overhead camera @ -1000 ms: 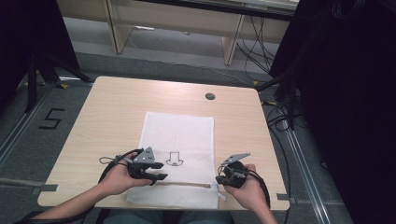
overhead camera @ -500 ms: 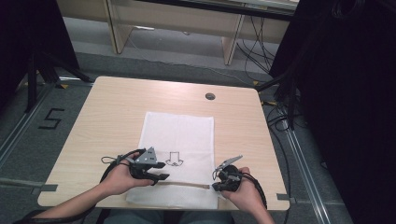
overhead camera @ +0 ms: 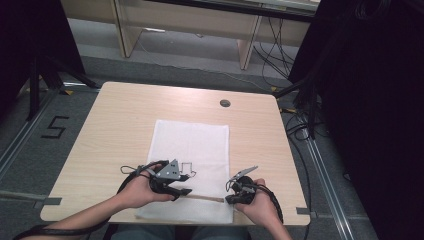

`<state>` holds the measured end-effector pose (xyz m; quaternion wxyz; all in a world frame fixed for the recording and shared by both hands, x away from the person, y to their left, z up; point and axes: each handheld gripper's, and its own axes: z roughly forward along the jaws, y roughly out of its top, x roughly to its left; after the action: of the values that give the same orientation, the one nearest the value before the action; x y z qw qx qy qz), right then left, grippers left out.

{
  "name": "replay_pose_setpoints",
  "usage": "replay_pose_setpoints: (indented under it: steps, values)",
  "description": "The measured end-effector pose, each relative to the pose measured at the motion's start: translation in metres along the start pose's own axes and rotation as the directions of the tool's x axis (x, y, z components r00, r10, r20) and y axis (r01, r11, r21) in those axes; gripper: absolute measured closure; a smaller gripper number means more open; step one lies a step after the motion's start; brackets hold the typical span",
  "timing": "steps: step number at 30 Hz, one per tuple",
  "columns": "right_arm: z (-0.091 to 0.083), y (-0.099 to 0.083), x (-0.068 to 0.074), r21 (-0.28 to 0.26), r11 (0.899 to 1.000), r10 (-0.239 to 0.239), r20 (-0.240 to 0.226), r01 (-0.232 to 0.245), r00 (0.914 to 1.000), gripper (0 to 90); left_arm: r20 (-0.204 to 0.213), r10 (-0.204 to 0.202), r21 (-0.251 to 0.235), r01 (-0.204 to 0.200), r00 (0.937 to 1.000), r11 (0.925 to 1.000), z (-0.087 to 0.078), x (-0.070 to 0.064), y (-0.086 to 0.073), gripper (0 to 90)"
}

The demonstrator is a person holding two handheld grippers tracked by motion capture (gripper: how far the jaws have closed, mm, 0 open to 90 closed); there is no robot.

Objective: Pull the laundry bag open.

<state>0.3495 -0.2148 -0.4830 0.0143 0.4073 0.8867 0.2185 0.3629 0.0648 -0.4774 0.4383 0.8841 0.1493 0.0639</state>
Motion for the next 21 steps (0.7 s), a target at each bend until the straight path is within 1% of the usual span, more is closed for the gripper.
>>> replay_pose_setpoints:
  steps: [1,3,4,5,7,8,11,12,13,14,15,16,17,18,19,20,21]
  values:
    - [0.000,0.000,0.001,0.006,1.000,0.013,-0.002,-0.013,0.9999,90.0,0.010,0.017,0.008,-0.017,0.9998,0.9998,0.002,0.000,0.002,54.0]
    - [0.000,0.001,0.001,0.006,1.000,0.020,-0.006,-0.020,0.9998,90.0,0.013,0.011,0.004,-0.011,0.9999,0.9999,0.005,-0.003,0.004,54.2]
    - [0.001,0.001,0.001,-0.002,1.000,0.003,-0.007,-0.003,1.0000,90.0,0.019,0.028,0.024,-0.028,0.9994,0.9993,0.005,-0.002,0.005,54.7]
    - [0.002,0.002,0.001,-0.010,1.000,-0.005,-0.008,0.005,1.0000,90.0,0.023,0.019,0.010,-0.019,0.9996,0.9998,0.007,-0.003,0.005,55.2]
    - [0.003,0.004,0.003,-0.007,1.000,0.006,-0.014,-0.006,0.9999,90.0,0.035,0.027,0.011,-0.027,0.9990,0.9996,0.012,-0.007,0.008,56.9]
    - [0.003,0.004,0.003,-0.007,1.000,0.006,-0.014,-0.006,0.9999,90.0,0.035,0.027,0.011,-0.027,0.9990,0.9996,0.012,-0.007,0.008,57.5]
    - [0.004,0.006,0.003,-0.008,1.000,-0.001,-0.017,0.001,0.9999,90.0,0.056,0.037,0.012,-0.038,0.9978,0.9992,0.019,-0.010,0.013,58.9]
    - [0.005,0.007,0.002,-0.017,1.000,-0.014,-0.014,0.014,0.9998,90.0,0.058,0.044,0.016,-0.045,0.9973,0.9988,0.020,-0.011,0.015,59.6]
    - [0.006,0.008,0.003,-0.015,1.000,-0.012,-0.017,0.012,0.9998,90.0,0.070,0.052,0.016,-0.053,0.9962,0.9985,0.025,-0.013,0.017,60.8]
    - [0.006,0.008,0.003,-0.015,1.000,-0.012,-0.017,0.012,0.9998,90.0,0.070,0.052,0.016,-0.053,0.9962,0.9985,0.025,-0.013,0.017,61.3]
    - [0.005,0.009,0.004,-0.005,1.000,0.000,-0.022,0.000,0.9998,90.0,0.080,0.053,0.021,-0.055,0.9954,0.9983,0.028,-0.015,0.019,62.4]
    - [0.005,0.009,0.004,-0.005,1.000,0.000,-0.022,0.000,0.9998,90.0,0.084,0.063,0.020,-0.065,0.9945,0.9977,0.031,-0.015,0.021,62.4]
    - [0.005,0.009,0.003,-0.006,1.000,-0.004,-0.019,0.004,0.9998,90.0,0.092,0.057,0.030,-0.060,0.9941,0.9978,0.034,-0.016,0.023,63.1]
    - [0.005,0.009,0.003,-0.006,1.000,-0.002,-0.020,0.002,0.9998,90.0,0.094,0.061,0.033,-0.065,0.9936,0.9973,0.037,-0.017,0.024,64.4]
    - [0.005,0.009,0.004,-0.003,1.000,0.015,-0.028,-0.015,0.9995,90.0,0.103,0.065,0.039,-0.070,0.9926,0.9968,0.040,-0.017,0.026,65.2]
    - [0.005,0.009,0.003,-0.010,1.000,-0.009,-0.027,0.009,0.9996,90.0,0.104,0.063,0.042,-0.068,0.9925,0.9968,0.043,-0.018,0.027,66.6]
    - [0.005,0.009,0.003,-0.010,1.000,-0.009,-0.027,0.009,0.9996,90.0,0.111,0.069,0.048,-0.075,0.9914,0.9960,0.046,-0.018,0.028,66.6]
